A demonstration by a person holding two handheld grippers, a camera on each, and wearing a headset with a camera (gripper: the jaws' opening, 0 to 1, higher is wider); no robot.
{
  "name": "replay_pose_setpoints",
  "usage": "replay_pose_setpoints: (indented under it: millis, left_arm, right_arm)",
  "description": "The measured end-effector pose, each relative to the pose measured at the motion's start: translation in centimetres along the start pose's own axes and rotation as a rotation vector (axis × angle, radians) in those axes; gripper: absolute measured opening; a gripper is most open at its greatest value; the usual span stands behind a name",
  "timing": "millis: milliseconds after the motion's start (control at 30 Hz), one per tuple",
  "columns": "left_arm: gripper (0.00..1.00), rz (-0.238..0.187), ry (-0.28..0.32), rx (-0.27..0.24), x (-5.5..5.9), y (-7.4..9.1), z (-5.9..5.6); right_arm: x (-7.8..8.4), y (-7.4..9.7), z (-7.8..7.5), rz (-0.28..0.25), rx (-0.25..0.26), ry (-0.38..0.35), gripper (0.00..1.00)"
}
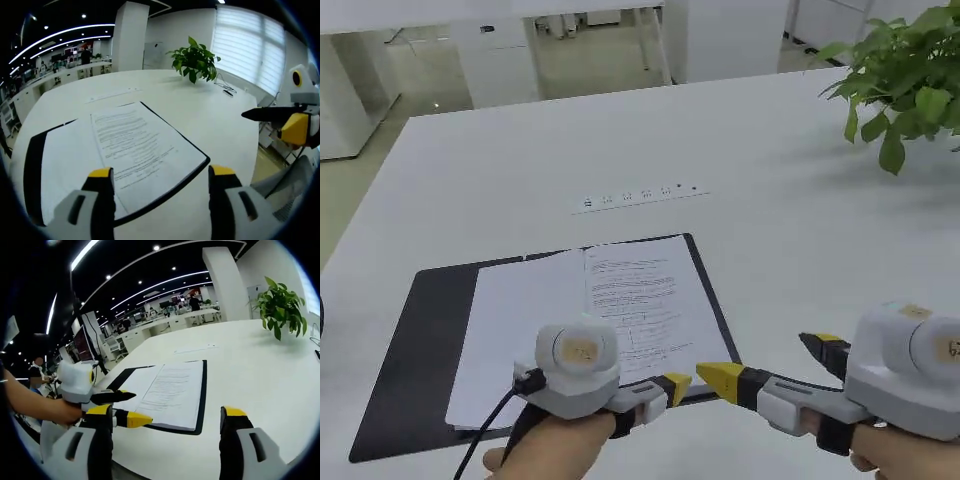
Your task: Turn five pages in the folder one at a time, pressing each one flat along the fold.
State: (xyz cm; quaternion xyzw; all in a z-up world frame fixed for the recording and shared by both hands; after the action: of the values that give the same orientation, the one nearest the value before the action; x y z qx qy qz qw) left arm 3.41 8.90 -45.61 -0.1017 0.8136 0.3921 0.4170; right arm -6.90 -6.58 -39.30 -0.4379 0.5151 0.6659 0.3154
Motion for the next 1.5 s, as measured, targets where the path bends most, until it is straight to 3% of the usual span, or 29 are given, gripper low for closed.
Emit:
replay_pose_setpoints:
  millis: [367, 600, 667, 867, 1200, 1333, 1500]
  left_arm:
    - [0.74, -0.009, 0.014, 0.0, 0.5, -3.9, -0.9]
    - [0.73, -0.013, 0.008, -0.036, 1.3, -5.8, -0.8]
    - [0.71, -0.019, 0.012, -0.058, 1.6, -6.0, -0.7]
    - [0.63, -0.051, -0.094, -0.092, 2.4, -6.0, -0.3]
    - [0.58, -0.113, -0.081, -0.07, 2.8, -5.9, 0.1]
    - [0.46, -0.117, -0.072, -0.061, 2.7, -5.9, 0.3]
    - [0.44, -0.117, -0.07, -0.059, 2.6, -6.0, 0.4]
  right_arm:
    - [0.7, -0.8, -0.3, 0.014, -0.008, -0.03, 0.87]
    - [1.3, -1.2, -0.7, 0.025, -0.005, -0.054, 0.88]
    - [1.4, -1.3, -0.9, 0.029, -0.004, -0.062, 0.88]
    - [1.8, -1.7, -1.2, 0.035, -0.005, -0.077, 0.87]
    - [2.5, -2.2, -1.2, 0.057, -0.015, -0.088, 0.87]
    - [2.6, -2.4, -1.1, 0.066, -0.019, -0.089, 0.87]
    - [2.6, -2.7, -1.0, 0.064, -0.023, -0.099, 0.87]
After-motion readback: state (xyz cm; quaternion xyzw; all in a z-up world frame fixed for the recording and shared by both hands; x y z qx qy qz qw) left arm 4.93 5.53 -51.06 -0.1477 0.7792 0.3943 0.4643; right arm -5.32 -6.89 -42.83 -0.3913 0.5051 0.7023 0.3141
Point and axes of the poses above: the centre of the closed fingertips' face, and the gripper's own axes: y roughly backward along the fingers, z roughly to its left, x roughly out of its underside, the point moved 8 cm from there along y, roughly backward along the fingers, and after that the axes turned 14 degrees about y, right-handed, at the moved point
